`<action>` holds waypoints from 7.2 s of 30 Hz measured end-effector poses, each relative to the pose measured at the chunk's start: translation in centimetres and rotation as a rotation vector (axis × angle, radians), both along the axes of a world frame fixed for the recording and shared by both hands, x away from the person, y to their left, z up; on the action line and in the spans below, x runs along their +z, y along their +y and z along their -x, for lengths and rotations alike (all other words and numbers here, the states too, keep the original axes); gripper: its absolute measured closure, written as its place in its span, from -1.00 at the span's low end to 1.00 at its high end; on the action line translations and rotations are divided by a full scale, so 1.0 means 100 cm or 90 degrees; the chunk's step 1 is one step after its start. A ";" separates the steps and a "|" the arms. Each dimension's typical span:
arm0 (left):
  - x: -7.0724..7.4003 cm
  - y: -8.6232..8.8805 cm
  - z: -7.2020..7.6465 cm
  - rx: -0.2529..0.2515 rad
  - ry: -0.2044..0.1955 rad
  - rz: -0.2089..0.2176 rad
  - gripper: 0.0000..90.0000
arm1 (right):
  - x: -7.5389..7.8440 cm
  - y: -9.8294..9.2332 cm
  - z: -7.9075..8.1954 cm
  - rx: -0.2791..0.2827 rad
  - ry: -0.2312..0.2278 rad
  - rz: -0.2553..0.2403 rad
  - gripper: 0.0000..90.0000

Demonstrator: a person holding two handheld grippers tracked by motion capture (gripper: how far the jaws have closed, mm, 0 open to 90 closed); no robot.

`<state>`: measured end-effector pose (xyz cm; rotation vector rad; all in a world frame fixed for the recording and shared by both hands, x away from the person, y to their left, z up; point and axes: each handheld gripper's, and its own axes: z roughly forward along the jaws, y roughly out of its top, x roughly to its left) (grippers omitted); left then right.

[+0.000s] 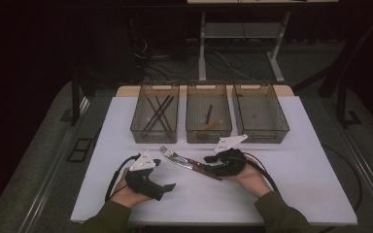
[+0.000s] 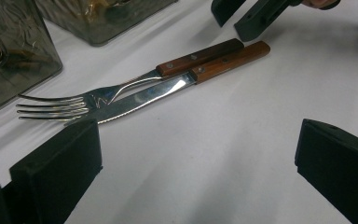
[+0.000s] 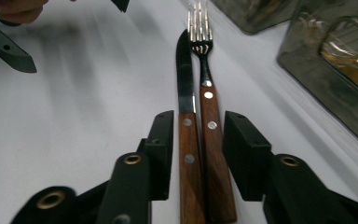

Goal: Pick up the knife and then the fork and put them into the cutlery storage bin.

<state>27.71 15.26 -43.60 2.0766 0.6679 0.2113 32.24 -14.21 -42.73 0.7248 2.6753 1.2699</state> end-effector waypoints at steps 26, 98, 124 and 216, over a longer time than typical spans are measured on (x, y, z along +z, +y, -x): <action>0.000 -0.002 0.000 -0.013 0.007 -0.006 -0.98 | -0.012 0.039 -0.011 0.042 -0.017 0.094 0.66; -0.004 0.002 0.004 -0.044 0.001 0.018 -1.00 | 0.008 -0.009 -0.012 0.030 0.001 0.030 0.71; -0.004 0.003 0.004 -0.044 0.003 0.021 -1.00 | 0.038 -0.070 -0.019 -0.053 -0.036 0.003 0.71; -0.004 -0.001 0.006 -0.060 -0.002 0.019 -1.00 | 0.068 -0.164 -0.087 -0.277 -0.021 -0.035 -0.21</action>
